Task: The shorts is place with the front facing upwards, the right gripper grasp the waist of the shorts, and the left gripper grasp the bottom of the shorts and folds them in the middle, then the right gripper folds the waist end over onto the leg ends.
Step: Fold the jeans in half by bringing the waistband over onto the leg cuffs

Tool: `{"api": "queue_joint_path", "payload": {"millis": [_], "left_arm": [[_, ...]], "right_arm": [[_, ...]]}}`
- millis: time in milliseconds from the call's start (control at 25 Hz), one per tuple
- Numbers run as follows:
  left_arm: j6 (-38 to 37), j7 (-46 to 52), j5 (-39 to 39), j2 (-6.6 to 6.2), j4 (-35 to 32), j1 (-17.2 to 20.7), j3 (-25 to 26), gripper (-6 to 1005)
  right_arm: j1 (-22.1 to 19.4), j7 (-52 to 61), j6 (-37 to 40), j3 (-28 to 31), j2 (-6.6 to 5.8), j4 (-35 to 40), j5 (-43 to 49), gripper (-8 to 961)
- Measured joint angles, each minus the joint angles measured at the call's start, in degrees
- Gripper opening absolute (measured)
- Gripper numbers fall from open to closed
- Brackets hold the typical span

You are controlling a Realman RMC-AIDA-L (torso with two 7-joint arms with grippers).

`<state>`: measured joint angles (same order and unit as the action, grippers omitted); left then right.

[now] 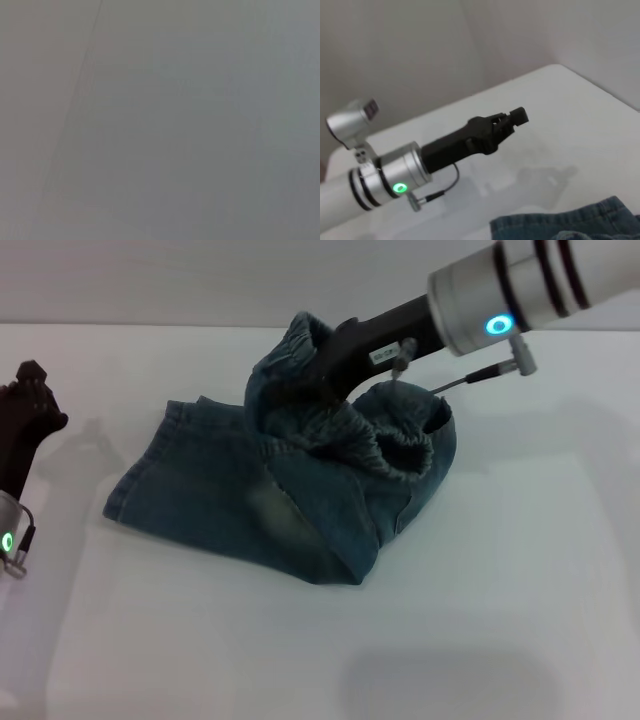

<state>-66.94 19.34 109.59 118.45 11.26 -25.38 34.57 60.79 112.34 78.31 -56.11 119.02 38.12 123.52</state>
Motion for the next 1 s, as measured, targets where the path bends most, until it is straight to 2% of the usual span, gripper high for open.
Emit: {"api": "queue_joint_path", "payload": {"millis": [120, 360, 600, 760, 1000], "left_arm": [[0.5, 0.0, 0.4, 0.02, 0.4, 0.6, 0.0, 19], [2.7, -0.5, 0.8, 0.13, 0.4, 0.3, -1.1, 18], [5.6, -0.6, 0.8, 0.11, 0.0, -1.0, -1.3, 19], [6.1, -0.7, 0.8, 0.11, 0.0, -1.4, -1.3, 19], [6.0, -1.3, 0.8, -0.01, 0.0, -1.5, -1.3, 19]], "right_arm": [[0.6, -1.6, -3.1, -3.7, 0.06, -0.8, -1.4, 87], [2.5, -3.4, -10.9, -15.5, 0.34, -1.8, -5.2, 153], [3.3, -5.3, -13.2, -17.6, 0.38, -1.9, -7.9, 373], [2.7, -9.3, -12.4, -19.2, 0.33, -0.8, -12.9, 447], [2.9, -7.9, -9.1, -19.8, 0.26, -0.3, -13.4, 558]]}}
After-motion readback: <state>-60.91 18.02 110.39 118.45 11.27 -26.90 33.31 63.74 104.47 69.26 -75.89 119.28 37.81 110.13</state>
